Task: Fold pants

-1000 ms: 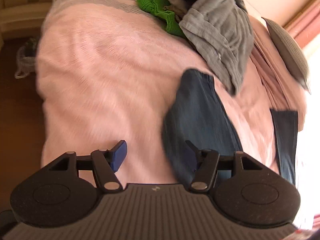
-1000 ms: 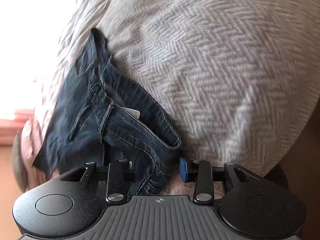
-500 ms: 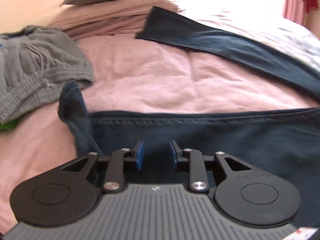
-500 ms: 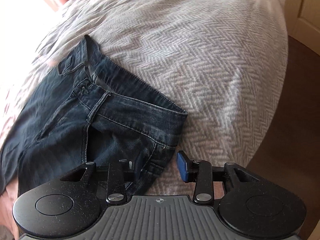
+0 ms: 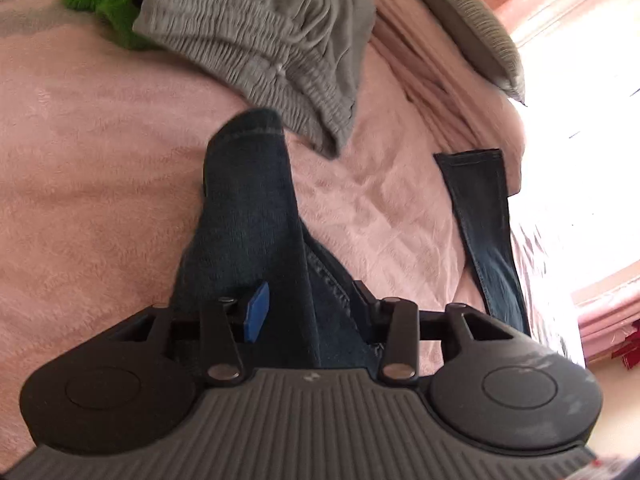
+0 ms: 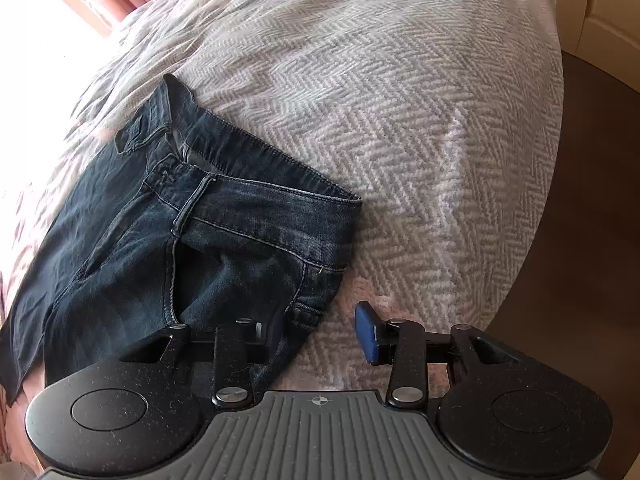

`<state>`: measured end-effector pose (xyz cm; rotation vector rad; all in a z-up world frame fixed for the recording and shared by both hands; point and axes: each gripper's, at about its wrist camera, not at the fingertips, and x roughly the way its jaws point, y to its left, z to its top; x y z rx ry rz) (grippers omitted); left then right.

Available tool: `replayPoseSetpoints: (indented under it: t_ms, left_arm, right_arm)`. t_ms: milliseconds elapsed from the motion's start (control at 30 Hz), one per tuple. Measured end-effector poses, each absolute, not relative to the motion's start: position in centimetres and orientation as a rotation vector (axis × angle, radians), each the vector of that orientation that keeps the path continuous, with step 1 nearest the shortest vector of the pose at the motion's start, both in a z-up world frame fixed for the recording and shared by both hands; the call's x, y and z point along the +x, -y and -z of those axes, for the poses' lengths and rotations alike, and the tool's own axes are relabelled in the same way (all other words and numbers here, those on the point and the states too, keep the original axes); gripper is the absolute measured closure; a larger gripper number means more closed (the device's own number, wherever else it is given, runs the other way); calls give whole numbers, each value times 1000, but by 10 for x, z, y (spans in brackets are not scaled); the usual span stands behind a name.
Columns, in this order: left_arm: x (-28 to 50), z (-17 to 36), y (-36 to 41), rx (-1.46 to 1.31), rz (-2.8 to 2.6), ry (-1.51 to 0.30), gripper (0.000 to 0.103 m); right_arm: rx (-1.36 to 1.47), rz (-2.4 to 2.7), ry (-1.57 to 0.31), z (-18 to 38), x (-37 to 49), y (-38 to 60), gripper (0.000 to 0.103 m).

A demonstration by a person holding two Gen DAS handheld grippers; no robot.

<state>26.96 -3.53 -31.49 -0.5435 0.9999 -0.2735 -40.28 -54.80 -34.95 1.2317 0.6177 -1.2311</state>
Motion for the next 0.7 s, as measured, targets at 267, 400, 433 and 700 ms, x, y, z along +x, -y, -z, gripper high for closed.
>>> replayPoseSetpoints:
  t_ms: [267, 400, 433, 700]
  left_arm:
    - [265, 316, -13, -499, 136, -946, 64]
    - [280, 327, 33, -365, 174, -912, 99]
    - [277, 328, 50, -301, 208, -904, 97]
    - [215, 330, 136, 286, 566, -859, 76]
  right_arm:
    - [1219, 1247, -618, 354, -401, 539, 66]
    - [1187, 1255, -653, 354, -394, 539, 66]
    - [1181, 1252, -664, 354, -393, 540, 65]
    - [1167, 1267, -694, 354, -387, 541, 65]
